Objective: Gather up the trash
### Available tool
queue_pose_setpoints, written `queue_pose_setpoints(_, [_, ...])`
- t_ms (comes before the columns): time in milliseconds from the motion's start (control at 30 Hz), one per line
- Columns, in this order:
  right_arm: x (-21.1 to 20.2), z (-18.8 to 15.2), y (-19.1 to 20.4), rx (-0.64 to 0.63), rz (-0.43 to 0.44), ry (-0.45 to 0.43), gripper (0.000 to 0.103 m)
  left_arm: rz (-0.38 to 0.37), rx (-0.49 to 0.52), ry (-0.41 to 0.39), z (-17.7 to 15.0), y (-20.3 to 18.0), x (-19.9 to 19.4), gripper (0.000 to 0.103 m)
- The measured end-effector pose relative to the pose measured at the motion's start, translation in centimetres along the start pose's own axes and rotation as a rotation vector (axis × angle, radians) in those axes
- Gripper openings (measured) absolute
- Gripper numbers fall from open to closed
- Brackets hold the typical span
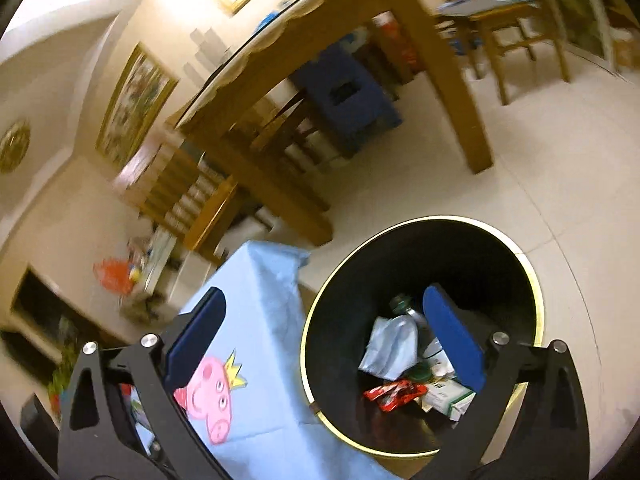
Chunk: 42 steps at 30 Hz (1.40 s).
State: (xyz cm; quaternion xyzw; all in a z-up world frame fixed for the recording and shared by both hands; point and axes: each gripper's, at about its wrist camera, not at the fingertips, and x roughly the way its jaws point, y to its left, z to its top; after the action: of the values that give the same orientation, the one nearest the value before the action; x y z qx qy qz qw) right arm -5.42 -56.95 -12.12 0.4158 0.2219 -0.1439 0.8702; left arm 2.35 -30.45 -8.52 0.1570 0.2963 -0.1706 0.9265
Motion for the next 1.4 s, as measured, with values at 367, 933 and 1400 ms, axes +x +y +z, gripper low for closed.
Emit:
queue_pose_setpoints(367, [-3.5,2.0,-6.5,0.238,-0.019,-0.147,0.098,-0.149,0.120,0.026,1.6,-8.3,4.1,0.080])
queue_pose_setpoints(933, [-3.0,1.4,-5.8,0.211,-0.059,-0.143,0.098,-0.143,0.160,-0.034,1.3,-7.8,3.2,0.092])
queue_pose_setpoints(1400, [0.4,-1.5,2.8,-0.125,-0.129,-0.042,0.098,-0.027,0.026,-0.109,0.9,1.1,-1.7,0.093])
